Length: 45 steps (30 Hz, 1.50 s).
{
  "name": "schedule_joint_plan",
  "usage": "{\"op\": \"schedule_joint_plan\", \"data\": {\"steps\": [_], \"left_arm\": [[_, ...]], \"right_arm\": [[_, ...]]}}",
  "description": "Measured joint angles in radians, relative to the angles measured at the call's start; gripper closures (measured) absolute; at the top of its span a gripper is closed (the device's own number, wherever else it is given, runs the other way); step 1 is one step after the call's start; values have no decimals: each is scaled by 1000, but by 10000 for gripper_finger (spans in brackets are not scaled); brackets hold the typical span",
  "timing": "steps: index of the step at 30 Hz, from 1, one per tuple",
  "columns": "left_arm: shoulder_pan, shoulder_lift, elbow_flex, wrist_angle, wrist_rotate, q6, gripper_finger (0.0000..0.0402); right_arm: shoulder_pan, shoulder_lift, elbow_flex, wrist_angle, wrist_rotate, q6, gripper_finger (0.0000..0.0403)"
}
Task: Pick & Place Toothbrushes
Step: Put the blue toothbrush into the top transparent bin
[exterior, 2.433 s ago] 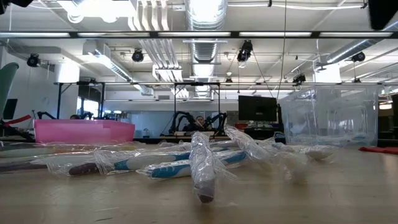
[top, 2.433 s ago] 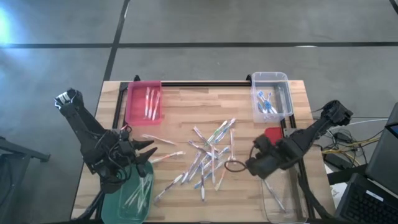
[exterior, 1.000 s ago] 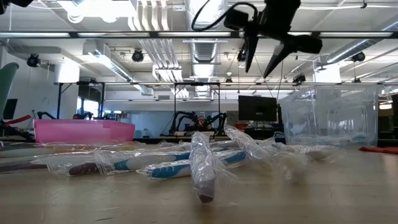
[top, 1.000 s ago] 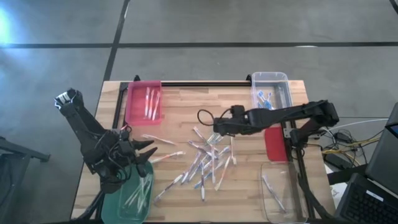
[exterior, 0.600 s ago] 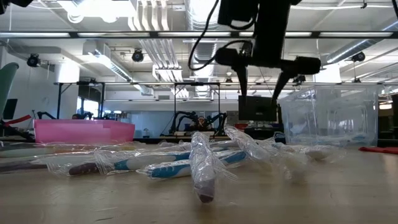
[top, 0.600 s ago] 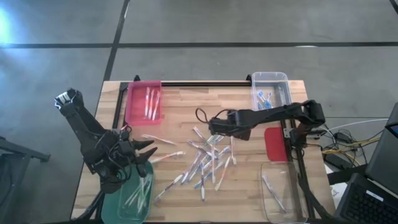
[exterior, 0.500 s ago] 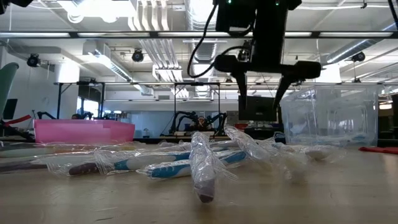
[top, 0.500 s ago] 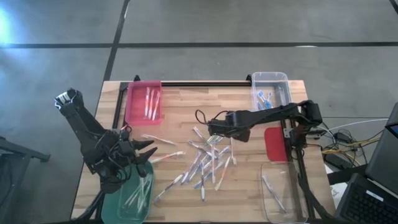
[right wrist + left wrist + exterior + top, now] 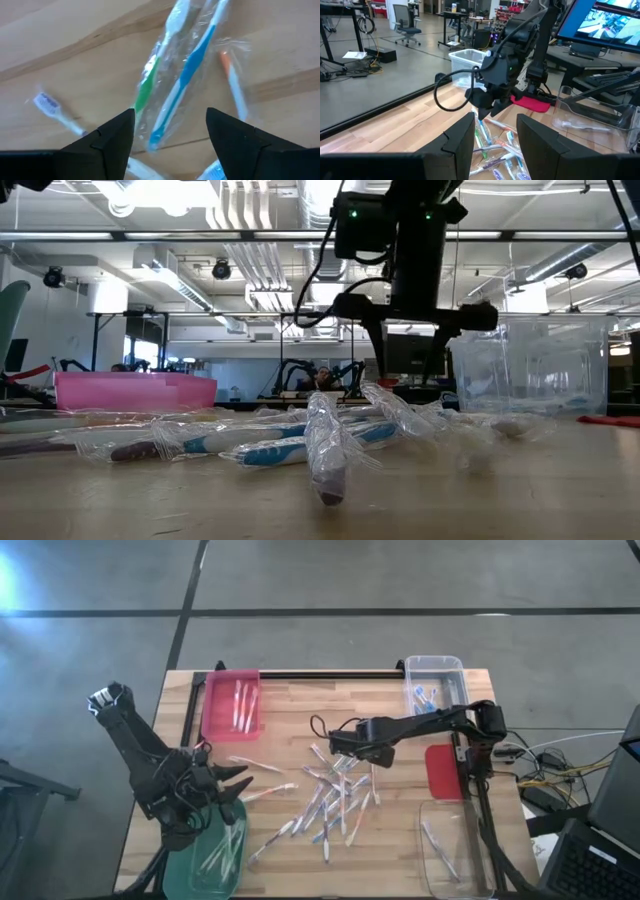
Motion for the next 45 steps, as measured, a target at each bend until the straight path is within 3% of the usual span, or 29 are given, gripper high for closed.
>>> {"op": "schedule_joint_plan", "data": {"steps": [16,23,26,45], "left_arm": [[1,0,0,0,0,0,250],[1,0,0,1,0,0,250],[1,0,0,0,0,0,250],[1,0,0,0,0,0,250]], "right_arm": [[-2,65,-47,82,-2,-8,193],[-28,135,-42,94,-134,-105,187],[-28,145,-42,94,-139,-129,194],[-25,131,-46,76,-147,-209,326]]}}
